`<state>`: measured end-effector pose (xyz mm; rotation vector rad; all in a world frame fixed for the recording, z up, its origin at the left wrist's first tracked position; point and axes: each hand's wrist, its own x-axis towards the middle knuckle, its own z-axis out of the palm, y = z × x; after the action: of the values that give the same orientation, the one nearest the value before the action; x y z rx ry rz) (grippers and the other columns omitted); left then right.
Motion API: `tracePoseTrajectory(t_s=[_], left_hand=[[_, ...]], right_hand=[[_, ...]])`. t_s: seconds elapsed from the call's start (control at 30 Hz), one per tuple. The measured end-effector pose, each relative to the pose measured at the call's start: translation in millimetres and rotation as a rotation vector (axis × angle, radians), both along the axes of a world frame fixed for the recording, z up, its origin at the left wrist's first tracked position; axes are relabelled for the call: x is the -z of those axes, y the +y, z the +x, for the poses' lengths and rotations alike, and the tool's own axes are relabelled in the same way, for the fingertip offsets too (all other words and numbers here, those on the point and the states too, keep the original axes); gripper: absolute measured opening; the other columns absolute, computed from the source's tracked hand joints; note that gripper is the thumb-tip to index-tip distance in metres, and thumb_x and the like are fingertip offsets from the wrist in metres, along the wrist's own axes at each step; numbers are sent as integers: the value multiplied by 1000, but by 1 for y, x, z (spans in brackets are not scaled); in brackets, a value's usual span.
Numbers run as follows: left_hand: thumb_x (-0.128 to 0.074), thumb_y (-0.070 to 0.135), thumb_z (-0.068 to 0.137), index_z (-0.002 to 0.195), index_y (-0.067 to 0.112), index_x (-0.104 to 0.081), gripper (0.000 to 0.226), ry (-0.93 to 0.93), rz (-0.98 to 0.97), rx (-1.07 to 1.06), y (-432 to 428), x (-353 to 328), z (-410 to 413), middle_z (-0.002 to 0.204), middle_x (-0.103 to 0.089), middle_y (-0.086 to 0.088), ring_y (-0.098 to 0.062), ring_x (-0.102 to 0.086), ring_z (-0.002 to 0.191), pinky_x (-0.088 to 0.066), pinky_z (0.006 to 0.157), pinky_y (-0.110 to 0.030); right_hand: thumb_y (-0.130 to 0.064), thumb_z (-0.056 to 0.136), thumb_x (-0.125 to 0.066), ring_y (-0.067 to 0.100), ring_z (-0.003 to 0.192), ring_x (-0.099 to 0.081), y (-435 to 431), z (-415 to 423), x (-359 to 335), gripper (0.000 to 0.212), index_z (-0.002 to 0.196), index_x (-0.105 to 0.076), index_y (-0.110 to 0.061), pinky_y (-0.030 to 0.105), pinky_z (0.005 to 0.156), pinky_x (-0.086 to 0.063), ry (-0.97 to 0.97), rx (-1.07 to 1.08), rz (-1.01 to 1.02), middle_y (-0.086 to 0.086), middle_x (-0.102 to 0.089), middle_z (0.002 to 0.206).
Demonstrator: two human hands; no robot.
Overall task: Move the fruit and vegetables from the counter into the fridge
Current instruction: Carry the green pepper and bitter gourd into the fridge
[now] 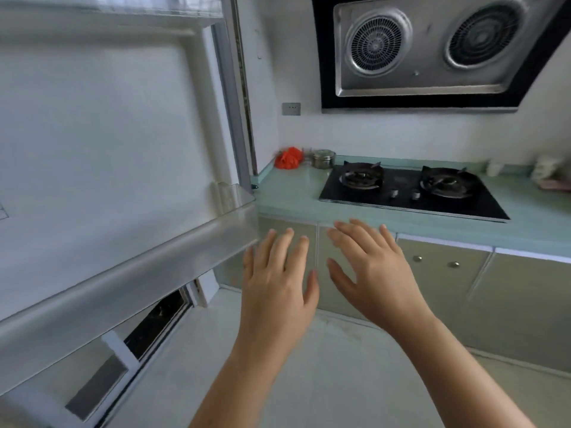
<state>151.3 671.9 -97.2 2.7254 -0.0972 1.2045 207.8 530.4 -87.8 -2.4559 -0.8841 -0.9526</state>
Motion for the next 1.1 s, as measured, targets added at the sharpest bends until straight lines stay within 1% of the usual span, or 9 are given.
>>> tracePoseTrajectory(t_s=[0.1, 0.23, 0.37, 0.5, 0.67, 0.8, 0.97, 1.1], left_hand=[[-43, 30, 81, 111, 7, -61, 41, 35, -26, 156, -28, 11, 6, 116, -62, -12, -34, -56, 112, -44, 90, -56], [-42, 30, 82, 111, 6, -61, 42, 85, -53, 344, -75, 22, 7, 116, -62, -12, -34, -56, 111, -44, 89, -54], [-43, 31, 82, 109, 6, -63, 42, 114, -57, 521, -136, 27, 0, 113, -64, -12, -33, -58, 108, -46, 86, -53], [-44, 30, 82, 108, 7, -64, 40, 116, -52, 681, -204, 28, -8, 110, -66, -12, -32, -60, 106, -47, 85, -53], [-43, 30, 81, 107, 9, -65, 40, 112, -41, 825, -302, 29, -15, 111, -66, -10, -30, -60, 107, -46, 89, -53], [-43, 32, 81, 107, 10, -65, 41, 120, -53, 919, -395, 27, -22, 110, -67, -9, -28, -61, 105, -46, 89, -54], [-43, 31, 82, 109, 9, -64, 41, 123, -62, 1052, -502, 25, -35, 111, -66, -10, -29, -60, 106, -46, 88, -54], [-43, 32, 81, 108, 9, -65, 41, 149, -32, 1106, -563, 33, -31, 110, -67, -9, -28, -61, 106, -46, 89, -54]], right_hand=[[-31, 83, -45, 29, 111, -58, -38, -21, 8, 39, 110, -62, -9, 50, 91, -46, 37, 145, 20, 8, -65, 113], [-33, 83, -44, 28, 111, -57, -88, -56, 17, 40, 111, -62, -10, 46, 92, -44, 90, 347, 12, 5, -65, 113], [-34, 83, -44, 27, 112, -56, -143, -89, 22, 41, 111, -63, -11, 43, 91, -45, 135, 526, 12, 5, -65, 114], [-36, 83, -43, 26, 111, -56, -204, -120, 23, 43, 112, -62, -12, 40, 91, -43, 138, 695, 33, 2, -65, 114], [-38, 83, -42, 26, 114, -55, -295, -152, 27, 43, 113, -61, -14, 43, 93, -43, 129, 868, 69, 1, -64, 115], [-38, 82, -41, 27, 114, -56, -377, -174, 23, 45, 112, -63, -13, 49, 92, -45, 129, 990, 97, 3, -65, 115], [-39, 82, -42, 27, 114, -56, -467, -193, 23, 44, 112, -62, -15, 49, 94, -44, 115, 1094, 98, 3, -64, 116], [-39, 81, -42, 26, 114, -56, -524, -196, 33, 43, 111, -63, -16, 51, 93, -45, 127, 1157, 128, 2, -65, 115]])
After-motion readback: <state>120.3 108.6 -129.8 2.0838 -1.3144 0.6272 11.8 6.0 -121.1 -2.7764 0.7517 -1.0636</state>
